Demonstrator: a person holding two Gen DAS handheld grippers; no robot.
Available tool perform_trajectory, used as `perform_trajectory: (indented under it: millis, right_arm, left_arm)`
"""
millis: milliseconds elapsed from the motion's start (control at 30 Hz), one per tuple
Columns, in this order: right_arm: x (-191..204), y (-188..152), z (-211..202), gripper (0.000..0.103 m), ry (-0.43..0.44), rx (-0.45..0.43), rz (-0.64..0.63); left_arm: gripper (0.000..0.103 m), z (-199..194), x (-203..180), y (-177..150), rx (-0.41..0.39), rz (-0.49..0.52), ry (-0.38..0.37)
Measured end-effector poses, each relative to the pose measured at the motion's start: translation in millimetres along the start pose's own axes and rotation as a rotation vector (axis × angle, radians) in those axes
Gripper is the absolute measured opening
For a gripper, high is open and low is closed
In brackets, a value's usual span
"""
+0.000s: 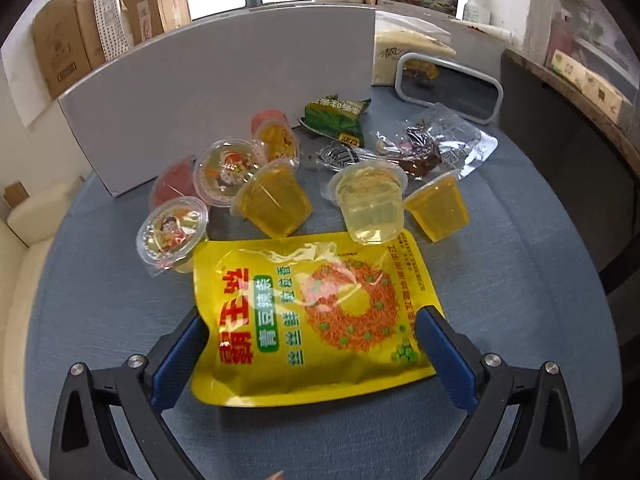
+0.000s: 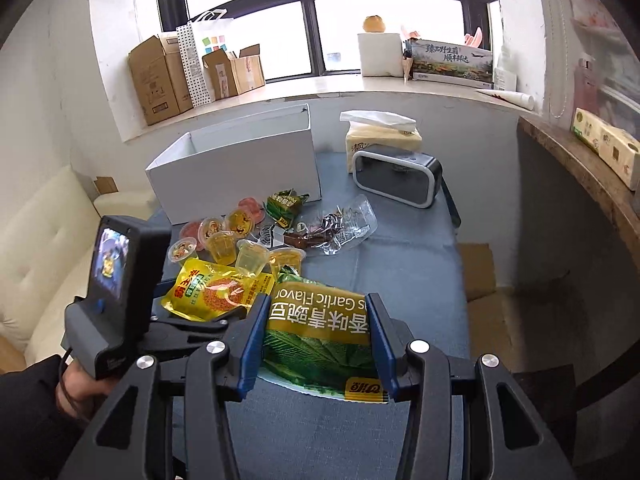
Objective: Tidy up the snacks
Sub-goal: 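Grasp the yellow pouch with the left tool while the right tool holds the green bag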
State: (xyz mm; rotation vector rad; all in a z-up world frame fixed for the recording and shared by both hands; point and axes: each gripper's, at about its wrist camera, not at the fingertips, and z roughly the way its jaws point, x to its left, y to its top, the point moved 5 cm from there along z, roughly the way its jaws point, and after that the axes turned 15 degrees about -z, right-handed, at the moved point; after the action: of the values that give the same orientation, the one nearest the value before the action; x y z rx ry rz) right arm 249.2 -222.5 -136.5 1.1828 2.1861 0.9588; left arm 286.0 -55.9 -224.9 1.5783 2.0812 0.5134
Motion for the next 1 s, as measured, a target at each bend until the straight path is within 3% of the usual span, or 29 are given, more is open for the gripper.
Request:
perform_trajectory:
  millis: [200, 300, 567, 767, 1000]
  right_arm:
    - [5, -1, 4, 0.051, 0.02, 0.0, -0.001]
    - [6, -1, 5, 0.051, 0.024, -0.001, -0.001]
    - [12, -1, 8, 0.051, 0.043, 0.0, 0.0]
    - [18, 3, 11, 0.051, 0.048, 0.001, -0.006]
    - [22, 6, 5, 0.051, 0.046, -0.008, -0.013]
  left_arm:
    - [0.102, 3, 4, 1, 0.007, -0.022, -0.026]
    - [0.085, -5, 8, 3, -0.025, -0.036, -0.018]
    - [0.038, -35, 29, 15, -0.038, -0.132, -0.1]
    - [0.019, -65, 25, 20, -0.087, -0.119, -0.146]
    - [0.013, -98, 8, 32, -0.146, -0.068, -0.188]
